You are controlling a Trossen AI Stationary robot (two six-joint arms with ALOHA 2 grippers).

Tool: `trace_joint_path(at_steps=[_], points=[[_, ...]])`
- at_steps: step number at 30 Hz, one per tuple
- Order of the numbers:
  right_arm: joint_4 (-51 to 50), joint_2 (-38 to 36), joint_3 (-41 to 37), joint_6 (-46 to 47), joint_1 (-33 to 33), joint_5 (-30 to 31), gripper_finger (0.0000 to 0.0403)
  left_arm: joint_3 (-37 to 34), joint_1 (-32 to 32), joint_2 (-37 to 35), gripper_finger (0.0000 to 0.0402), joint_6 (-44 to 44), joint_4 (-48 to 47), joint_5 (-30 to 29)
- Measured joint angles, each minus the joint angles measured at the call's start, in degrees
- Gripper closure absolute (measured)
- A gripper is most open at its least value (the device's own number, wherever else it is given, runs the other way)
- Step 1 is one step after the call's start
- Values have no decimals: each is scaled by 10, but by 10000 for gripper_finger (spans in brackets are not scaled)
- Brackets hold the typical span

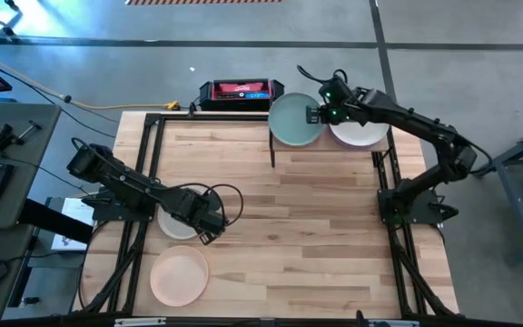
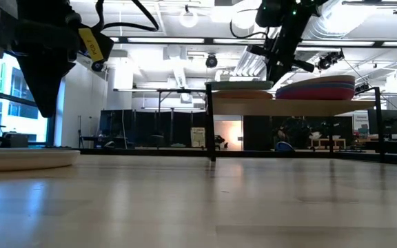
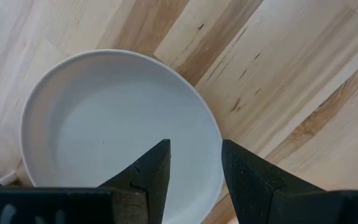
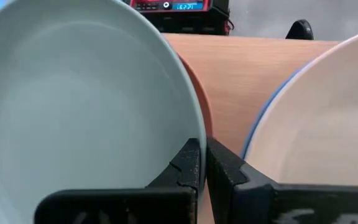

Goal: Place and stack plates onto a shelf
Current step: Stack the light blue plate on top of the brown plate on the shelf

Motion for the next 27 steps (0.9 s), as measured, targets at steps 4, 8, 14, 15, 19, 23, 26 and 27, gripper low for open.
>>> trace_joint_path(at_steps=[4, 8, 14, 15, 19, 23, 26, 27], points=[[0, 8, 0, -4, 0, 0, 403, 0, 0, 0, 268, -1, 0, 3], [0, 9, 0, -6, 0, 1, 403, 0, 0, 0, 268, -2, 0, 4], [0, 9, 0, -24, -2, 4, 403, 0, 0, 0, 268, -1, 0, 4], [0, 9, 0, -25, -2, 4, 403, 0, 0, 0, 268, -1, 0, 4], [0, 9, 0, -25, -2, 4, 399, 0, 0, 0, 268, -1, 0, 4], [-2, 9, 0, -29, -2, 3, 379, 0, 0, 0, 268, -1, 0, 4], [-13, 9, 0, -27, -2, 9, 355, 0, 0, 0, 268, -1, 0, 4], [-16, 9, 0, -27, -2, 9, 347, 0, 0, 0, 268, -1, 0, 4]])
